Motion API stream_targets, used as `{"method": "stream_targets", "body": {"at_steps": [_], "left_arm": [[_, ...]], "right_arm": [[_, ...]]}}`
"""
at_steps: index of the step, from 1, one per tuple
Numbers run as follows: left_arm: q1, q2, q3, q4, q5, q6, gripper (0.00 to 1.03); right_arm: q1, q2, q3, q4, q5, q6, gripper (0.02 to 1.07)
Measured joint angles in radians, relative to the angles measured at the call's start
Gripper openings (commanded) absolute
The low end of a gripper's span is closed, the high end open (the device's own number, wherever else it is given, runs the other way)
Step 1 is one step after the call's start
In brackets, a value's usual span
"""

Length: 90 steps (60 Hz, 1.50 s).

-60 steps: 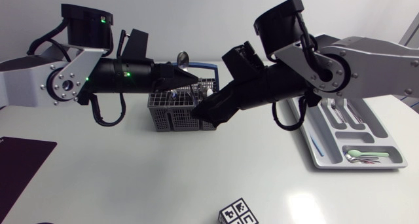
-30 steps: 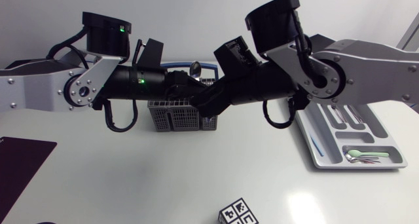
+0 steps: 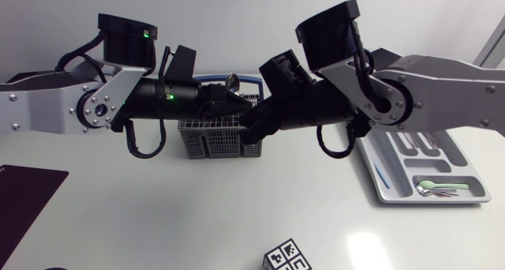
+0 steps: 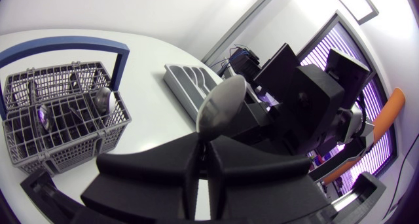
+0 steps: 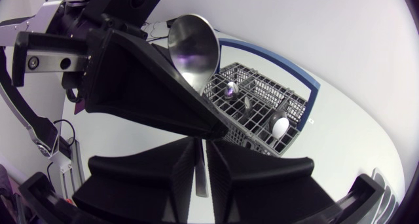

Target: Transfer all utensils from the basket to the drawer tray.

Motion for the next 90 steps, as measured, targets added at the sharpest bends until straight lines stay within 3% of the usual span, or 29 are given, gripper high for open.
{"method": "stream_targets", "body": {"at_steps": [6,21,33,44,58,75,90], "left_arm": [[0.0,0.0,0.0,0.004,0.0,0.0,0.2],[-0.002,-0.002,0.0,0.007,0.004,-0.003,0.51],[-0.002,-0.035,-0.001,0.003,0.004,-0.003,0.66],[-0.005,-0.089,-0.025,-0.021,-0.012,0.005,0.67],[0.003,-0.184,-0.029,-0.023,-0.079,0.053,0.67],[0.031,-0.195,-0.029,-0.029,-0.214,0.15,0.67],[0.032,-0.161,-0.029,-0.047,-0.276,0.197,0.67]], "right_arm": [[0.004,0.001,-0.007,0.015,-0.001,0.0,0.08],[0.011,0.001,-0.029,0.034,-0.012,0.0,0.08],[0.006,0.001,-0.043,0.037,-0.043,-0.005,0.08],[-0.034,-0.004,-0.079,0.03,-0.113,-0.058,0.08],[-0.205,-0.042,-0.177,-0.11,-0.177,-0.221,0.08],[-0.574,-0.142,-0.228,-0.387,-0.279,-0.641,0.08],[-0.93,-0.13,-0.227,-0.544,-0.29,-1.09,0.08]]}}
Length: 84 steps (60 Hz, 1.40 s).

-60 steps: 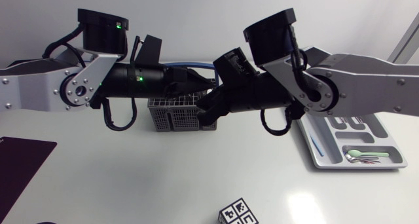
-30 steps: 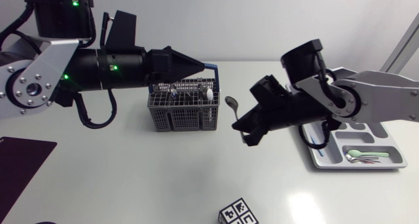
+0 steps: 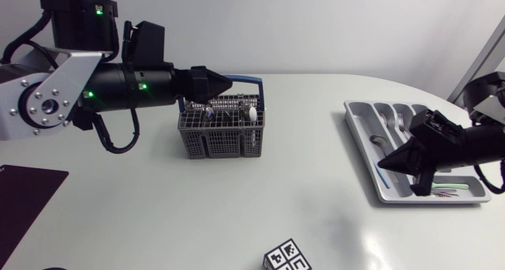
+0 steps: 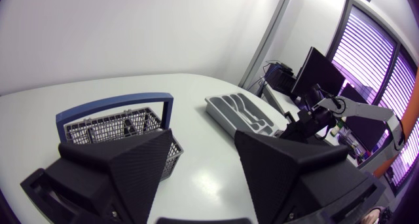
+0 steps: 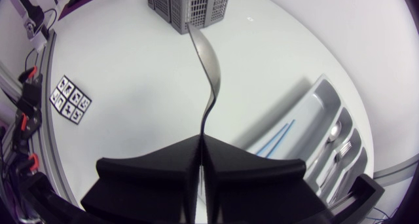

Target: Transfer all utensils from the basket to the drawer tray.

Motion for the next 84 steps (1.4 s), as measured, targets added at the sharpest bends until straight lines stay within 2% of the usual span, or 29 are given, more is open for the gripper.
{"method": "stream_targets", "body": {"at_steps": [7,17,31,43,47,51,55,62,70,78,84], "left_arm": [[0.0,0.013,0.0,-0.013,-0.009,0.016,0.67],[0.0,0.014,0.0,-0.034,-0.032,0.045,0.67],[-0.003,0.015,0.0,-0.056,-0.061,0.075,0.69],[-0.003,0.015,0.0,-0.068,-0.079,0.093,0.7],[-0.003,0.015,0.0,-0.068,-0.085,0.097,0.7],[-0.003,0.015,0.0,-0.07,-0.088,0.105,0.7],[-0.003,0.015,0.0,-0.071,-0.089,0.114,0.7],[-0.002,0.018,0.0,-0.071,-0.089,0.13,0.7],[0.004,0.029,0.0,-0.075,-0.089,0.158,0.72],[0.006,0.045,0.0,-0.075,-0.111,0.2,0.72],[0.006,0.064,0.0,-0.074,-0.114,0.233,0.72]], "right_arm": [[-0.146,0.053,0.014,-0.045,0.011,-0.221,0.08],[-0.319,0.15,0.049,-0.024,0.064,-0.509,0.08],[-0.468,0.281,0.138,0.018,0.152,-0.753,0.08],[-0.513,0.316,0.148,0.088,0.219,-0.89,0.08],[-0.513,0.317,0.131,0.125,0.246,-0.929,0.16],[-0.513,0.317,0.097,0.189,0.261,-0.953,0.29],[-0.513,0.317,0.064,0.241,0.275,-0.965,0.34],[-0.513,0.317,0.025,0.296,0.277,-0.977,0.52],[-0.512,0.299,0.014,0.317,0.274,-0.979,0.53],[-0.51,0.222,-0.014,0.307,0.219,-0.978,0.53],[-0.488,0.15,-0.026,0.251,0.192,-0.931,0.63]]}}
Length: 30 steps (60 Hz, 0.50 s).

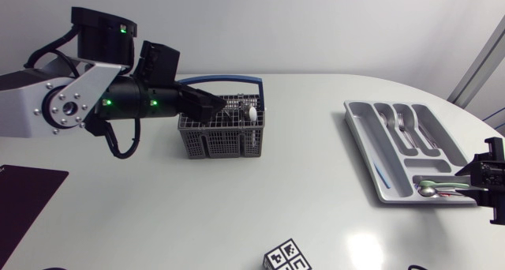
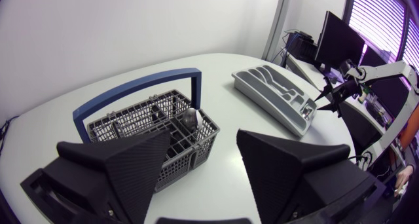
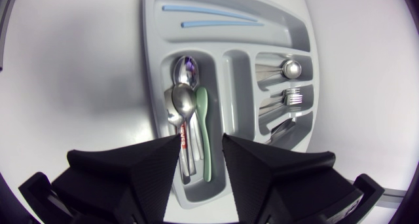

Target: Transfer all utensils from the basket to the drawer tray.

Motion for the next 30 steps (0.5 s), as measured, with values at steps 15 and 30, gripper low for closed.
{"method": "stream_targets", "body": {"at_steps": [15,30], "left_arm": [[0.05,0.096,0.021,-0.025,-0.024,0.069,0.72],[0.112,0.224,0.135,-0.125,-0.018,0.067,0.71]], "right_arm": [[0.197,-0.179,0.001,-0.215,-0.035,0.269,0.72],[0.485,-0.298,0.004,-0.304,-0.05,0.636,0.72]]}}
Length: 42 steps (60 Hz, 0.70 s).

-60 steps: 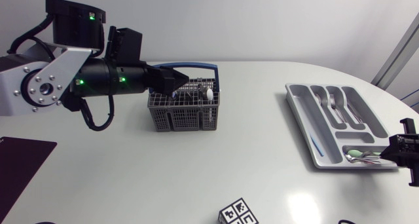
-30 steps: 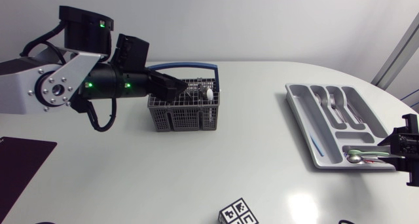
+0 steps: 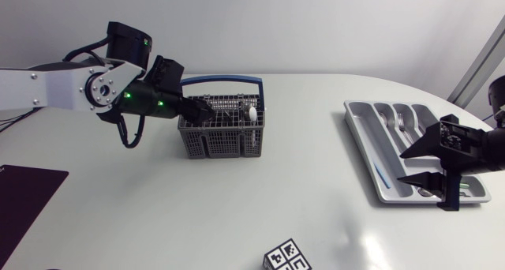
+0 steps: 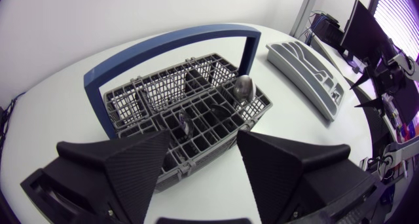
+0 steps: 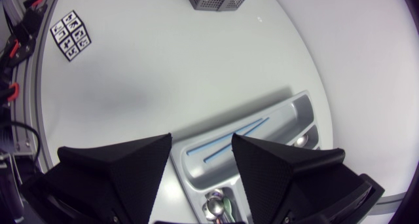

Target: Transfer all utensils from the basket to the drawer tray.

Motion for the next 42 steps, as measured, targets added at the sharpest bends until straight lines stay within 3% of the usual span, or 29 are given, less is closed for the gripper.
{"method": "stream_targets", "body": {"at_steps": [20,28,33,42], "left_arm": [[0.023,0.113,0.06,-0.018,0.05,-0.053,0.7],[0.023,0.142,0.092,-0.018,0.054,-0.069,0.59],[0.023,0.164,0.123,-0.018,0.062,-0.085,0.59],[0.023,0.201,0.157,-0.014,0.09,-0.107,0.36]], "right_arm": [[0.261,-0.035,0.0,0.111,0.002,0.346,0.72],[0.335,-0.035,-0.01,0.164,0.005,0.432,0.72],[0.368,-0.035,-0.019,0.185,0.005,0.467,0.72],[0.395,-0.035,-0.04,0.216,0.008,0.497,0.72]]}}
